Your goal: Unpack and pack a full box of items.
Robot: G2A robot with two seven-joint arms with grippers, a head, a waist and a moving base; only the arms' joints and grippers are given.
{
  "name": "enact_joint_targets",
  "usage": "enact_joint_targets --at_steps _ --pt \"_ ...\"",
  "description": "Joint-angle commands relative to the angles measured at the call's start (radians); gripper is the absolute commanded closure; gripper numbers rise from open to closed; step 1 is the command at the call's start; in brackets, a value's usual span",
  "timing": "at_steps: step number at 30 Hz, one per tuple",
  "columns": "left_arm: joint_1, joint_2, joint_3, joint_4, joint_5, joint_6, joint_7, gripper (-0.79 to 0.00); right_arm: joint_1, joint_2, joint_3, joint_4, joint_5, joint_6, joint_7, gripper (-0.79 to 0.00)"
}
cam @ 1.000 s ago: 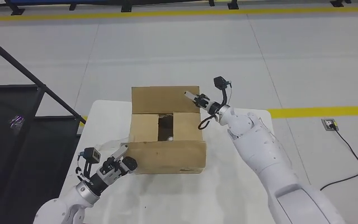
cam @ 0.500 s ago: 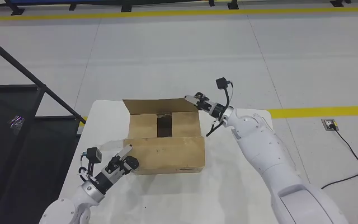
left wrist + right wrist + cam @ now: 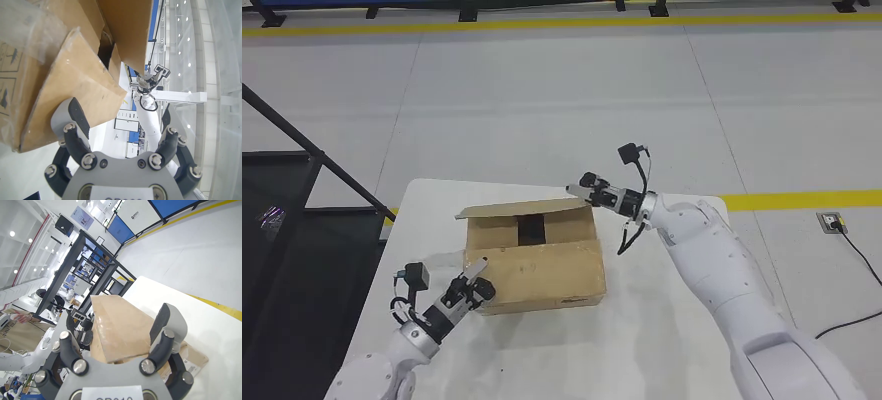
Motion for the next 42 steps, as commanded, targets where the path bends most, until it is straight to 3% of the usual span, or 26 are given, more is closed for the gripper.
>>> enact_joint_targets --at_steps 1,11,21,32,42 --pt "-0.002 0.000 0.006 0.001 0.007 0.002 0.004 -0.785 -0.005 0.004 0.000 -0.015 0.000 0.008 0.022 -0.785" --pt "0.000 -0.001 0.015 -0.001 0.017 -0.001 0.016 -0.785 -0.033 0.035 0.016 -0.086 0.042 0.058 0.180 -0.785" --pt "0.010 -0.001 0.011 -0.007 0.018 -0.003 0.019 -0.785 -0.070 0.052 0.017 -0.193 0.058 0.149 0.233 -0.785" --pt "0.007 -0.003 0.017 -0.002 0.021 0.006 0.044 -0.785 -0.110 0.059 -0.006 -0.320 0.019 0.322 0.213 -0.785" --pt "0.007 -0.005 0.016 0.000 0.017 0.005 0.069 -0.785 -0.121 0.059 -0.008 -0.337 0.012 0.347 0.199 -0.785"
